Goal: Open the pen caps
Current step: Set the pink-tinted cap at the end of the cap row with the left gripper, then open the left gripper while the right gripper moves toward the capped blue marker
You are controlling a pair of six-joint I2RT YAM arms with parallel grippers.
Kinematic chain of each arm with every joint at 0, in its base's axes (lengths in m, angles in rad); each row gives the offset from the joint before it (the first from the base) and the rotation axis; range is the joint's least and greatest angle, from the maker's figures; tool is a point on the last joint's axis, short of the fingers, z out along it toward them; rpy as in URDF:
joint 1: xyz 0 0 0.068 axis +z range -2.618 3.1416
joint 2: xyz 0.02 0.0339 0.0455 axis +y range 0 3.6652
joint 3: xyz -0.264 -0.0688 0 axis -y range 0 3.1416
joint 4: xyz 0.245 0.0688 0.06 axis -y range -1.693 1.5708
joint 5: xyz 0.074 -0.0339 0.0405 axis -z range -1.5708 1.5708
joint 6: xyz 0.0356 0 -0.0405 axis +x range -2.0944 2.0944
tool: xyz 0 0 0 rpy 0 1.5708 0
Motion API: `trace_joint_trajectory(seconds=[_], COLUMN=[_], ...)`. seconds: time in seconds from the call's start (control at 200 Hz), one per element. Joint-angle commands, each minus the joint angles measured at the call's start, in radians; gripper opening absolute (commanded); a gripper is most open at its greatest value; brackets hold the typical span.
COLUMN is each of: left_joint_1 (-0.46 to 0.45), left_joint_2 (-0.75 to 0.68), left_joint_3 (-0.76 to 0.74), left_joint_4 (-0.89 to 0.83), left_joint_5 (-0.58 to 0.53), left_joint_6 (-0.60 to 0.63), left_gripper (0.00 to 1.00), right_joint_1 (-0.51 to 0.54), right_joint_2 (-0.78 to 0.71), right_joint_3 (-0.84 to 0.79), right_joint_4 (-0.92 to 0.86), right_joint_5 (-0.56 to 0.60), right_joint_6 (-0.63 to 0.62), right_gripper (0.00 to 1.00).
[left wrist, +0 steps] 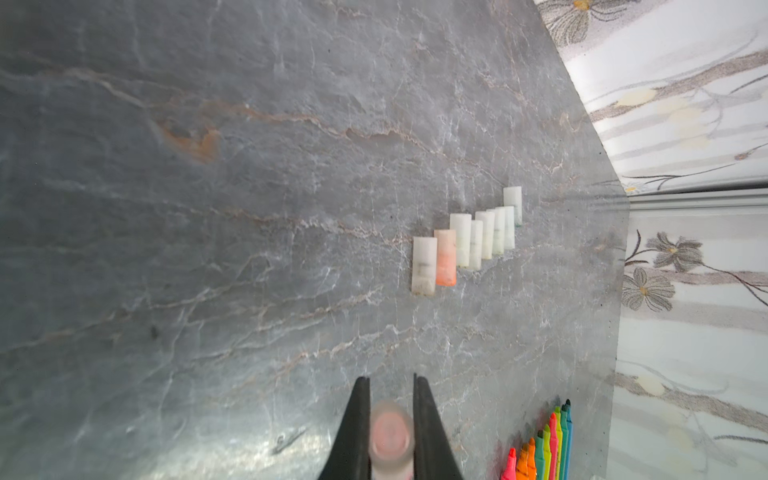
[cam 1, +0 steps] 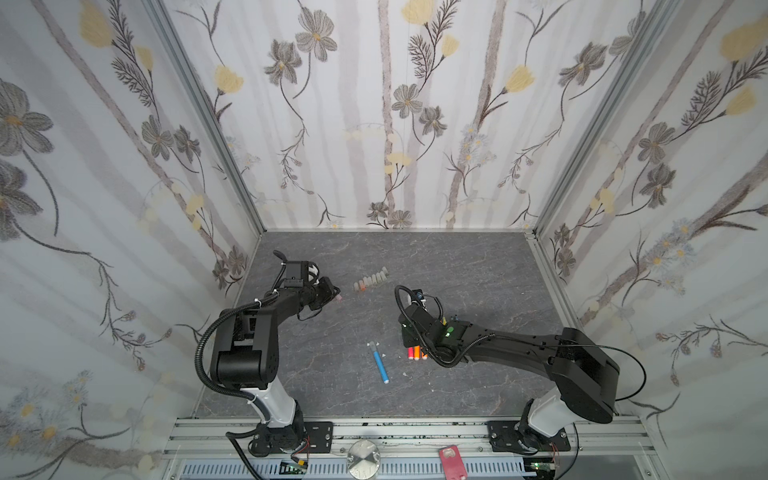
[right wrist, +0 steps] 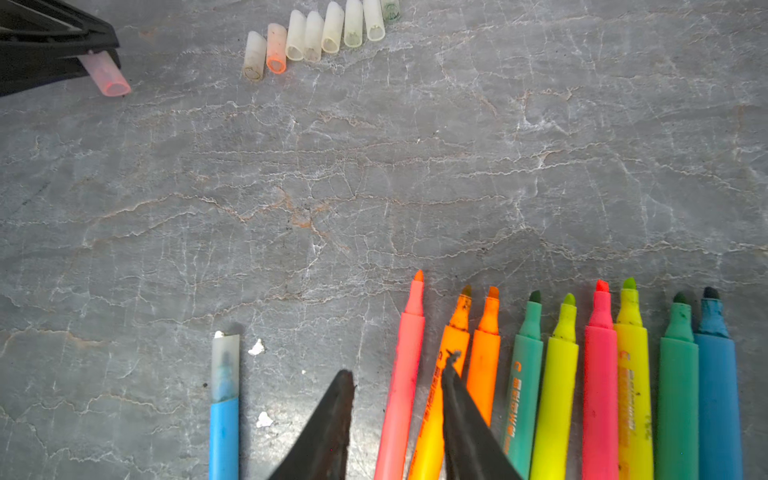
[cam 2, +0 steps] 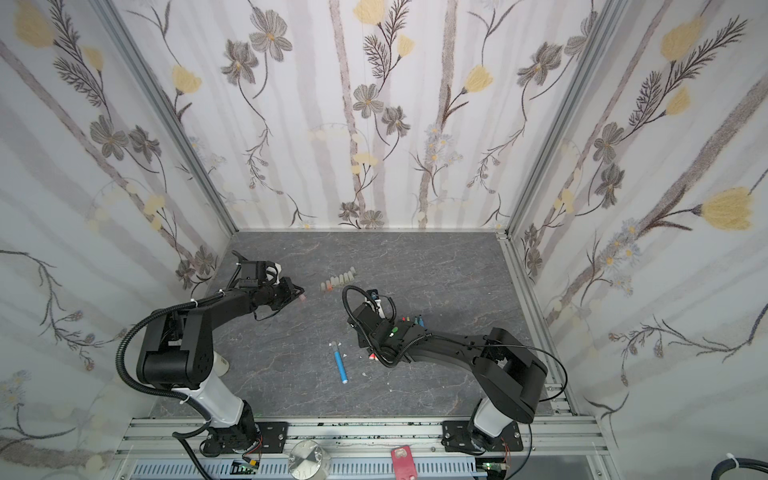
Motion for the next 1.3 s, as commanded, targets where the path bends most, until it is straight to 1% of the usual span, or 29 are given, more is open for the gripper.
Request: trace_joint_trajectory(seconds=[0.0, 0.27, 0.375, 0.55, 0.69, 0.864, 1.064, 1.254, 1.299], left_joint_1=[-0.007, -0.043, -0.054, -0.066, -0.077, -0.083, -0.085, -0.085, -0.084], left_joint_2=[0.056, 0.192, 0.214, 0.247, 0.262, 0.277, 0.278, 0.235, 0.212], left_joint_3=[0.041, 0.148, 0.162, 0.185, 0.201, 0.214, 0.225, 0.208, 0.198], left_joint_4=[0.049, 0.028, 0.029, 0.028, 0.024, 0.026, 0.025, 0.008, 0.005], left_joint_5=[-0.012, -0.01, -0.023, -0.027, -0.03, -0.035, -0.036, -0.048, -0.05], left_joint_6=[-0.01, 0.009, 0.01, 0.01, 0.01, 0.004, -0.004, 0.0, -0.001], left_gripper=[0.0, 0.0, 0.07, 0.11, 0.15, 0.24, 0.3, 0.31, 0.32], right_joint_1=[0.0, -0.006, -0.01, -0.013, -0.014, -0.014, -0.014, -0.006, 0.003], right_joint_2=[-0.013, -0.014, -0.014, -0.012, -0.014, -0.019, -0.017, 0.011, 0.053], right_joint_3=[-0.016, -0.031, -0.036, -0.037, -0.039, -0.043, -0.043, -0.007, 0.015], right_joint_4=[0.023, 0.024, 0.025, 0.027, 0.022, 0.018, 0.023, 0.024, 0.015], right_joint_5=[0.003, -0.002, -0.005, -0.009, -0.009, -0.012, -0.03, -0.099, -0.107], right_joint_6=[0.0, -0.002, -0.003, -0.005, -0.005, -0.005, -0.009, -0.05, -0.058], right_gripper=[0.36, 0.36, 0.37, 0.36, 0.36, 0.36, 0.37, 0.41, 0.42])
